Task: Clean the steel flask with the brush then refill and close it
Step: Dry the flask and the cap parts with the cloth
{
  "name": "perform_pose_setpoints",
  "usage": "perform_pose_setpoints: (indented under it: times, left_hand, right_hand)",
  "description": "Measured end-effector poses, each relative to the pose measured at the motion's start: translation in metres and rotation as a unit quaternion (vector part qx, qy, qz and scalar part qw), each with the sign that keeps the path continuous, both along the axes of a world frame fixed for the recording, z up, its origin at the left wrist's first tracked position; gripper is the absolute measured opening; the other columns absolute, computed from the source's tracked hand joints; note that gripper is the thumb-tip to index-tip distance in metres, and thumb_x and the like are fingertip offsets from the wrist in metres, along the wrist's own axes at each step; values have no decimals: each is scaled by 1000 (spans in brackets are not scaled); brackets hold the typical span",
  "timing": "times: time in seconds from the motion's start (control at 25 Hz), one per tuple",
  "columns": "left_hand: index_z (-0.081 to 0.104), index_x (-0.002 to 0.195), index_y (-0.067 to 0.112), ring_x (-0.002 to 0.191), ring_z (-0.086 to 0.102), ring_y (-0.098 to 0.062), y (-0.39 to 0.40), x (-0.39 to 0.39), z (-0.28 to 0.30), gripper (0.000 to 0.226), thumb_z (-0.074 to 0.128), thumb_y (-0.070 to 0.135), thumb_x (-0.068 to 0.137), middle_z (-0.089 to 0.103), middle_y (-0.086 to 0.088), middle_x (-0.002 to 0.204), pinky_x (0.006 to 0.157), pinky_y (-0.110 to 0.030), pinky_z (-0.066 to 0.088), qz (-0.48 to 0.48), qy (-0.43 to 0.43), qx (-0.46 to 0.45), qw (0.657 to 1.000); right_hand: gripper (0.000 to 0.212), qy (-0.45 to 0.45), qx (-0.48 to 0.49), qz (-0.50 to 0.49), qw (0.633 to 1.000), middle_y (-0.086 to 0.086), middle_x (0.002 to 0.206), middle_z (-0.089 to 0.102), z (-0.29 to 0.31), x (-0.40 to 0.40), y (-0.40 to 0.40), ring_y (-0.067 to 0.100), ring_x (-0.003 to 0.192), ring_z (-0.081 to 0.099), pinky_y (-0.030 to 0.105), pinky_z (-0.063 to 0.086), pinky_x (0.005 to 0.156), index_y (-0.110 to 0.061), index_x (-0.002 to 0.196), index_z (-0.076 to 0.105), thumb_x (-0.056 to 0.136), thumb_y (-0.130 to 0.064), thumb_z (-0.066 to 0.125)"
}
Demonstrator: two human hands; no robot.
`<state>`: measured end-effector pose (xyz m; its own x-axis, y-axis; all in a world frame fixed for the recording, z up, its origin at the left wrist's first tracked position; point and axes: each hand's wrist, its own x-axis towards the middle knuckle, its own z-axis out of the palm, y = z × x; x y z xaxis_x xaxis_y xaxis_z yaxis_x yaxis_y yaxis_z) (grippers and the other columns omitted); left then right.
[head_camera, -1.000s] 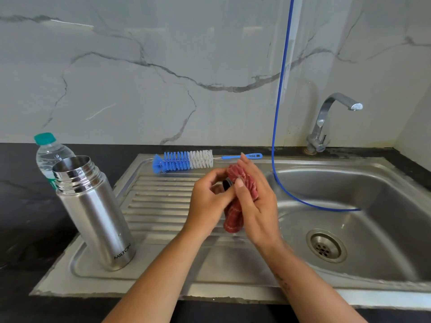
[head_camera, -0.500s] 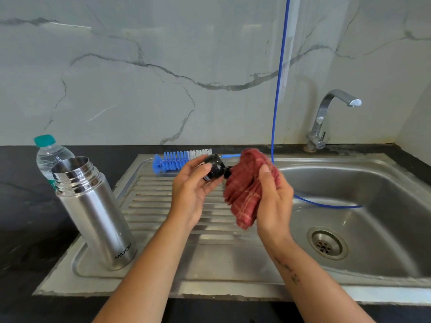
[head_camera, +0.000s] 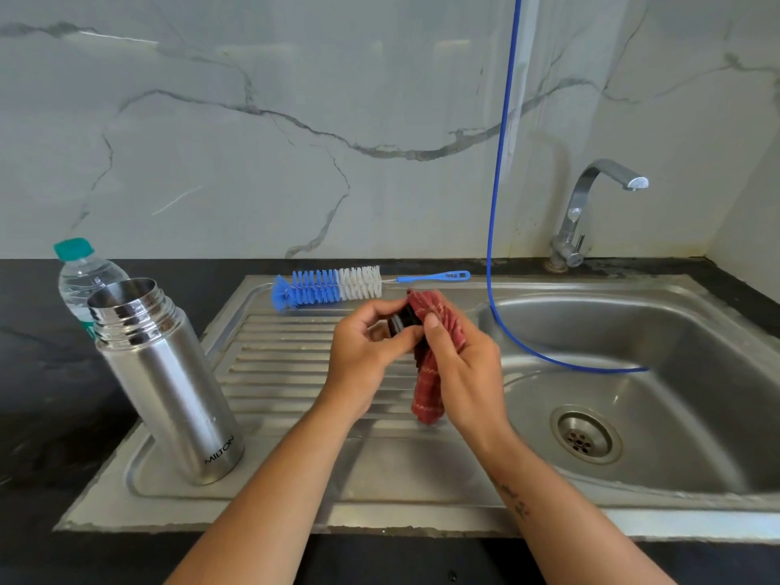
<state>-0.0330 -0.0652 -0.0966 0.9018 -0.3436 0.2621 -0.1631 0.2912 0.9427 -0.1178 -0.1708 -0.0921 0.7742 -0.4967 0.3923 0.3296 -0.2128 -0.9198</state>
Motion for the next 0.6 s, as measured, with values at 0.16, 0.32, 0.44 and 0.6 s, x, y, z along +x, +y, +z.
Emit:
perform_pose_setpoints:
  times: [0.16,0.32,0.44,0.6]
  left_hand:
    - [64,110,2,94,74,-28,12,21,9,24,73,5,89,72,-18,109,76,-37,62,29,145,-117,982]
    - [59,121,5,88,74,-22,12,21,13,53,82,21,76,72,-14,107,74,-34,62,-72,215,-102,969]
    - [64,130,20,97,72,-19,12,18,8,61,81,23,72,74,-7,112,79,-35,55,-96,122,40,987]
    - [76,114,16,84,65,-16,15,18,6,37,75,28,79,74,-6,98,70,-26,45,-155,71,124,978]
  right_hand:
    - [26,-39,81,79,993,31,75,67,4,-2,5,48,62,65,57,57,60,-15,114,74,105,-30,54]
    - [28,-37,194,50,979,33,81,69,10,1,-4,53,66,62,75,51,62,-19,111,76,107,-25,50]
    - [29,-36,183,39,982,45,82,61,11,0,-1,62,60,56,73,51,61,-21,111,77,108,-25,48]
    - [32,-64,160,4,985,30,87,72,16,-4,-2,48,56,59,51,57,58,-24,121,74,110,-25,44]
